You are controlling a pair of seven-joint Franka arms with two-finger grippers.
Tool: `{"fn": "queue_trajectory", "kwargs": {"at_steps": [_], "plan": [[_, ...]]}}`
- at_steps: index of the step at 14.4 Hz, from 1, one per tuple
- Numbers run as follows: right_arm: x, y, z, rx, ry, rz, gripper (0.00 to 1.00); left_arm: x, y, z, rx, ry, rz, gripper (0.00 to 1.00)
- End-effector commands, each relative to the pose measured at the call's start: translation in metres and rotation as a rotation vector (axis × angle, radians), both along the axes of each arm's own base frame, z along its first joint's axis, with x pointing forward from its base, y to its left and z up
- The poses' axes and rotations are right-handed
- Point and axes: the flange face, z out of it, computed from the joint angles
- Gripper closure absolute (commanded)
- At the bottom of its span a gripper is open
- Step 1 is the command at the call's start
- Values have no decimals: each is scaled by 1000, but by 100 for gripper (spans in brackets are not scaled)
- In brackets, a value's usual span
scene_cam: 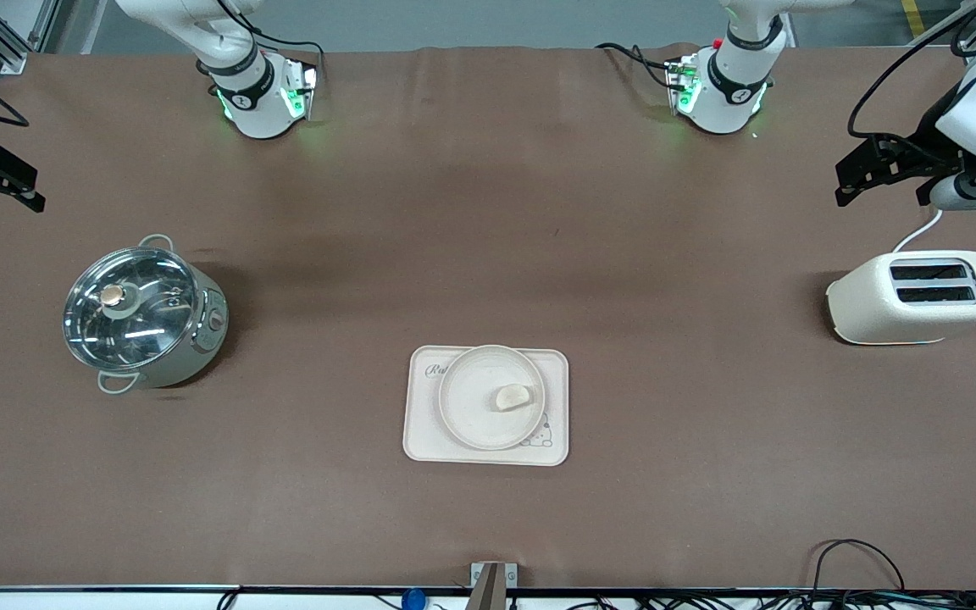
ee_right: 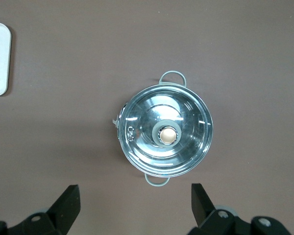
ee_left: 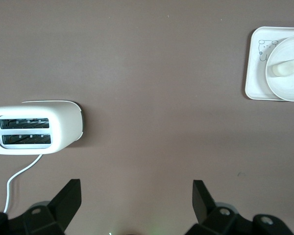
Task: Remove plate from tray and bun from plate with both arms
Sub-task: 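Move the right gripper from the pot toward the white plate on the tray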
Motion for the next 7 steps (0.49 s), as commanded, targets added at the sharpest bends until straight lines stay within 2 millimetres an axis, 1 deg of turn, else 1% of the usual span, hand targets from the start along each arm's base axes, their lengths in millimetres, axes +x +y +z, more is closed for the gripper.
{"fn": "queue_trajectory", "kwargs": {"at_steps": [1,3,5,6,7], "plan": [[-1,2,-2,-1,1,-12,0,-2,3,5,-6,4,-1,0],[-1,3,-2,5,1,-10,0,-2,3,6,-6,2,-1,0],[3,10,-5,49,-1,-6,0,-2,3,6,-5,1,1,0],[7,20,-8,101,-2,1,0,-1,7,6,4,-1,7,0],[16,39,-18,160,0,19,0,0,8,11,21,-15,7,0]]}}
